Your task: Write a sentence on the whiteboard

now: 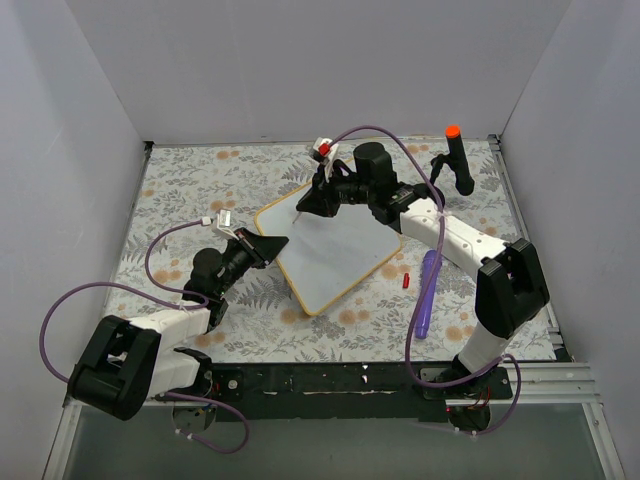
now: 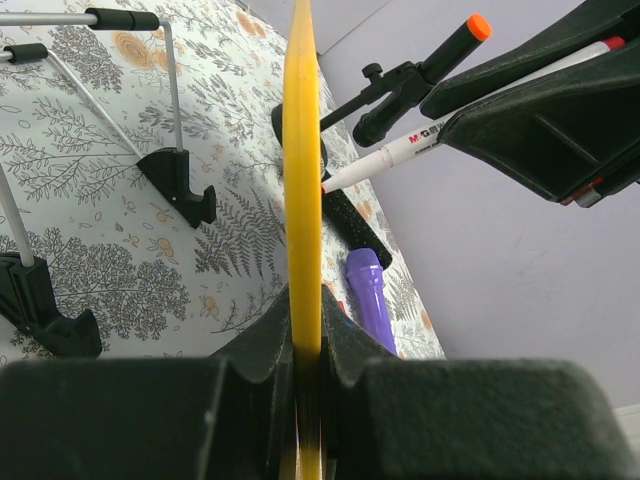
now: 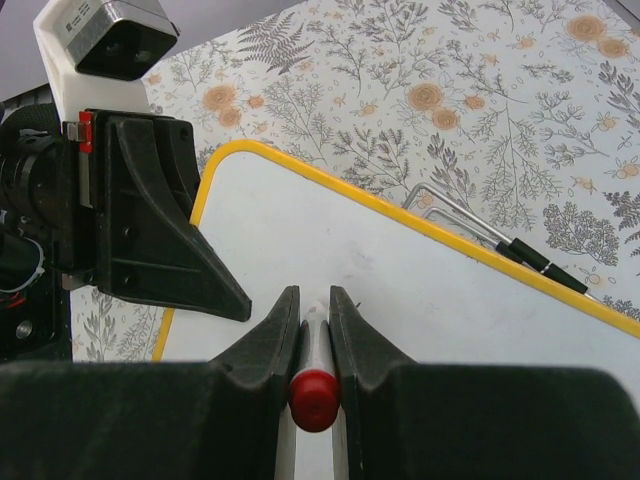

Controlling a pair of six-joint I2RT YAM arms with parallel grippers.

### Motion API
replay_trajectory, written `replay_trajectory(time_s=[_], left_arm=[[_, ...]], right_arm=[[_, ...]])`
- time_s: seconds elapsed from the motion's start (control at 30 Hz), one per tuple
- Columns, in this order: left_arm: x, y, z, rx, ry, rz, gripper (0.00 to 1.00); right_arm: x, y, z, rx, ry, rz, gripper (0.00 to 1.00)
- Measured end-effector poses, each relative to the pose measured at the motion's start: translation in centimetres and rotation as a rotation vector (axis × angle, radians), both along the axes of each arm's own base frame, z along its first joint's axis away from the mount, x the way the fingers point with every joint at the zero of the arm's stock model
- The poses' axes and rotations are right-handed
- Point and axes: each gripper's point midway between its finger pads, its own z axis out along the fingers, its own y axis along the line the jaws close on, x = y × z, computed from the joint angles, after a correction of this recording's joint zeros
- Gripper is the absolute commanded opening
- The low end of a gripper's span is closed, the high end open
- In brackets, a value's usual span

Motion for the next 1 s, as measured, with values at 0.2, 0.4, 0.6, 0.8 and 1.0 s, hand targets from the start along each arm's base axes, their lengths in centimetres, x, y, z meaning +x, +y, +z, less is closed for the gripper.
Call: replay_trajectory(time_s=[0.2,0.4,0.6,0.8,1.0], left_arm=[[0.0,0.0,-0.1,-0.003,0.006,0.000,0.00],[0.0,0.0,-0.1,-0.002,0.005,0.000,0.00],[0.0,0.0,-0.1,-0.001,0.004,0.000,0.00],[0.0,0.0,-0.1,-0.002,0.004,0.000,0.00],[0.0,0.0,-0.1,-0.002,0.006,0.002,0.00]], right_arm=[[-0.2,0.6,0.1,0.005,0.013,0.007,0.01],[-0.8,1.0,0.2,0.009,0.019,0.024,0.01],[-0.9,1.1,0.2,0.010,0.021,0.030,0.01],[-1.0,1.1,0.1,0.008,0.023,0.030,0.01],[-1.2,0.9,-0.4,0.001,0.029,0.032,0.01]])
